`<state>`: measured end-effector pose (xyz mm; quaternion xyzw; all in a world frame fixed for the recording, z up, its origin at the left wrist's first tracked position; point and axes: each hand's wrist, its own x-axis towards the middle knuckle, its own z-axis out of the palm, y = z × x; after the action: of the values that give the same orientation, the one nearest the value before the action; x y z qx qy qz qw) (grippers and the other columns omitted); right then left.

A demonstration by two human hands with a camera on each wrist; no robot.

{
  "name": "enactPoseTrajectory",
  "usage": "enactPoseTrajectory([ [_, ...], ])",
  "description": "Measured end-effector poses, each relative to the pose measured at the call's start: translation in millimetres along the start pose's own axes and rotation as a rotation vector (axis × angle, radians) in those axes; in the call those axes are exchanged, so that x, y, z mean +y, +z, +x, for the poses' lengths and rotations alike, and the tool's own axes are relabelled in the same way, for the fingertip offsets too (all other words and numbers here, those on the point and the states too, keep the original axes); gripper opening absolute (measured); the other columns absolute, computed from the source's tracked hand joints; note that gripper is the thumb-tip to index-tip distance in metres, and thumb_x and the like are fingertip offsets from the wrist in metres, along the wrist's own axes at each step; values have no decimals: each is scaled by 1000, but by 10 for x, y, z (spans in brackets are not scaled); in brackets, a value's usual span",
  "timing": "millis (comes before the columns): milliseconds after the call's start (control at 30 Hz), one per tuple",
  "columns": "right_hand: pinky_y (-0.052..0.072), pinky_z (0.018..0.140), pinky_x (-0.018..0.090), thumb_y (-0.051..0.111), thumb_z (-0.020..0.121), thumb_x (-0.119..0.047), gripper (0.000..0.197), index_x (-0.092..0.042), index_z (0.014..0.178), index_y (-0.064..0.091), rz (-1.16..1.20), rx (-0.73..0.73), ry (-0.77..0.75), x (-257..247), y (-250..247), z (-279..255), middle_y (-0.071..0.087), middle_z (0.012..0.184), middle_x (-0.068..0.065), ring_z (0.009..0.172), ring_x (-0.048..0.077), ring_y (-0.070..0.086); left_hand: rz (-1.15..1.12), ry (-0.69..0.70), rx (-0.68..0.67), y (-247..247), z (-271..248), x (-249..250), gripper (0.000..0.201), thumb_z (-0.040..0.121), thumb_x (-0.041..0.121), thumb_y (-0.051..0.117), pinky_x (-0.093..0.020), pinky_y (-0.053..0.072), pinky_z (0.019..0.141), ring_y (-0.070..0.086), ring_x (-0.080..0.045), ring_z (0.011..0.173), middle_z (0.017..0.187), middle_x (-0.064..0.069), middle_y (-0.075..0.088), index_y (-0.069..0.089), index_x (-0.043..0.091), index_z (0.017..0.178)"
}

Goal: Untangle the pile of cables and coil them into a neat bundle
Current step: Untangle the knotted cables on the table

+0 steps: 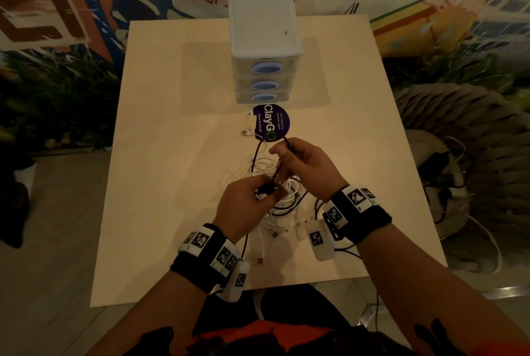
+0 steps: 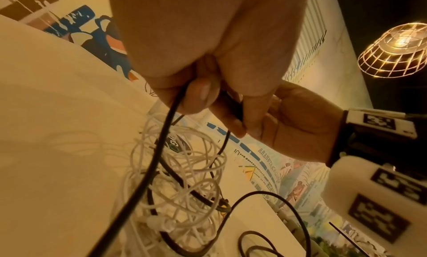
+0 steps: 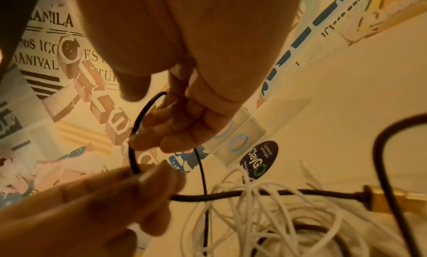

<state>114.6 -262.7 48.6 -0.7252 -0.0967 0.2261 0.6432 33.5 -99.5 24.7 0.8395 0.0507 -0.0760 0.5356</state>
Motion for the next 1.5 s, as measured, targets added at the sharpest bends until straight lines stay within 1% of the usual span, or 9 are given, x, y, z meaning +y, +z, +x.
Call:
enactPoseTrajectory([
  [200,52,97,36,60,82,-19,38,-13,118,72,-65,-285,136,211,-170,-133,74,115,6,112,23,66,-330,-6,14,-152,-2,120,16,90,30,72,-36,58,81,72,-15,84,82,1,76,76,15,92],
  [300,50,89,30,72,85,-22,31,-27,116,73,-448,-280,118,288,-130,-129,73,111,-7,102,9,65,-475,19,42,-195,21,214,5,93,9,67,-18,53,77,70,-8,76,75,4,74,71,10,92],
  [400,41,77,23,72,92,-35,18,-32,109,77,-708,-213,11,283,-65,-121,71,100,-8,85,5,57,-553,31,40,-228,46,244,7,88,11,68,-20,55,77,71,-10,79,80,2,75,70,9,95],
  [533,45,75,33,67,95,-33,20,-21,108,78,-748,-176,-102,180,-40,-118,74,98,2,86,18,60,-456,19,-46,-220,55,171,26,86,8,76,-24,56,83,72,-15,93,96,3,77,70,6,111],
  [667,39,72,34,68,95,-24,18,-10,101,76,-868,-219,-157,187,8,-114,69,94,8,88,28,59,-301,27,0,-147,55,101,18,86,14,79,-25,55,86,71,-9,97,98,7,76,76,15,104],
  [1000,46,74,34,55,103,-36,29,-14,114,71,-780,-237,-100,168,-8,-74,70,105,10,89,26,63,-434,225,17,-195,43,295,15,85,12,77,-38,57,93,72,-24,100,98,-5,75,75,20,97],
  [1167,48,78,41,55,101,-39,29,-20,111,75,-739,-162,-226,135,-73,3,72,98,3,85,19,61,-451,79,98,-261,109,289,36,80,24,81,-27,56,83,71,-14,92,89,-5,70,72,24,114],
  [1267,45,85,30,50,102,-39,30,-27,107,77,-680,-35,-346,145,-148,7,70,103,-3,95,13,61,-189,-5,113,-347,169,68,58,79,26,86,-17,53,81,67,-7,83,78,-2,57,63,31,132],
  [1500,49,90,36,40,107,-37,34,-25,108,72,-190,57,-61,157,-250,-70,73,106,1,100,20,67,34,-165,246,-343,238,-360,36,84,43,80,-17,40,66,59,-1,72,73,4,56,66,35,116],
])
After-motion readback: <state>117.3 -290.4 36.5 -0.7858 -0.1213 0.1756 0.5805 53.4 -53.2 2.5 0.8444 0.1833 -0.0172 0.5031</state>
